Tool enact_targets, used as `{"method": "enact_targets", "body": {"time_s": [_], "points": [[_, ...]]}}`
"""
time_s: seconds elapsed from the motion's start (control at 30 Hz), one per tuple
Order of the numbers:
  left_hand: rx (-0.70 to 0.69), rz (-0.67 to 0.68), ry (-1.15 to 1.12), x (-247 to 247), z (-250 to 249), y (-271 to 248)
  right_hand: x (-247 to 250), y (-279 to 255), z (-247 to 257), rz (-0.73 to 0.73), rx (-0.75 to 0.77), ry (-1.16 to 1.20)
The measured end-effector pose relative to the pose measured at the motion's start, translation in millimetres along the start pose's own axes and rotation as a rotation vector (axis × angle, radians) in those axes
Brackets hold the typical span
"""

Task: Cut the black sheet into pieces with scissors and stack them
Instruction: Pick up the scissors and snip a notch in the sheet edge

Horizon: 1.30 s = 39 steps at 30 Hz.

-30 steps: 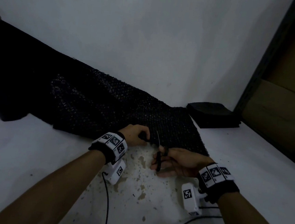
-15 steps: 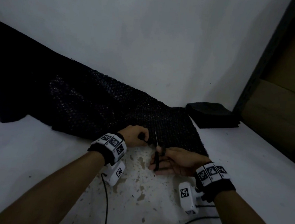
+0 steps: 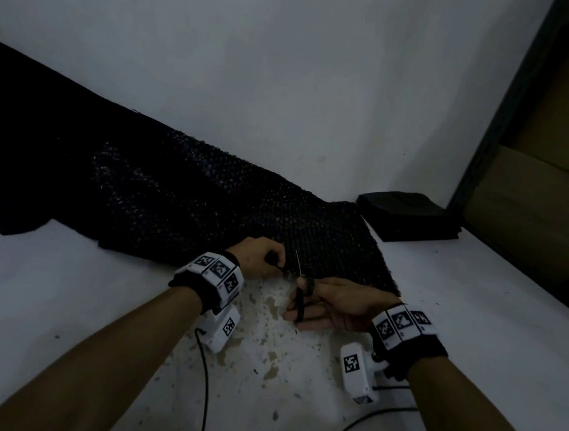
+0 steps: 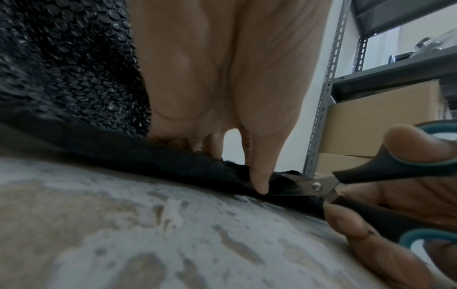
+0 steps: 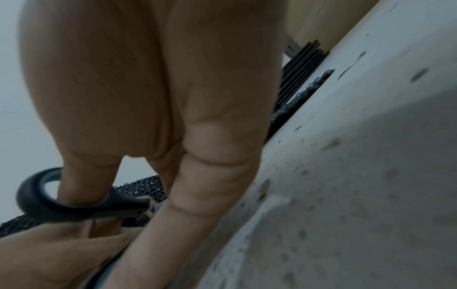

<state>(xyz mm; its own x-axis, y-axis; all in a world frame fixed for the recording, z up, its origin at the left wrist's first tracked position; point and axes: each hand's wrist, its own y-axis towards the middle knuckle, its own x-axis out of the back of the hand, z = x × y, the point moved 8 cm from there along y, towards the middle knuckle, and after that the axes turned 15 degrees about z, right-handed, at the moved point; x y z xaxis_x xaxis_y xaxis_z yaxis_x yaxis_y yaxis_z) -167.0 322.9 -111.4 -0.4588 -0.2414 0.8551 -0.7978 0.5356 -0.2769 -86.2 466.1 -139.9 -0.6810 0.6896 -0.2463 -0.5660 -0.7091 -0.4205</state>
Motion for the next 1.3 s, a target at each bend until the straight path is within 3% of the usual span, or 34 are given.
{"method": "enact_targets", "body": {"time_s": [0.53,1.3], "points": [[-0.003,-0.020,0.022,3,-8,-3,-8,-2,1,0.067,-0.044,0.015],[-0.006,0.000,0.005,2,-8,-5,-11,-2,4,0.021,-0.022,0.000]]}}
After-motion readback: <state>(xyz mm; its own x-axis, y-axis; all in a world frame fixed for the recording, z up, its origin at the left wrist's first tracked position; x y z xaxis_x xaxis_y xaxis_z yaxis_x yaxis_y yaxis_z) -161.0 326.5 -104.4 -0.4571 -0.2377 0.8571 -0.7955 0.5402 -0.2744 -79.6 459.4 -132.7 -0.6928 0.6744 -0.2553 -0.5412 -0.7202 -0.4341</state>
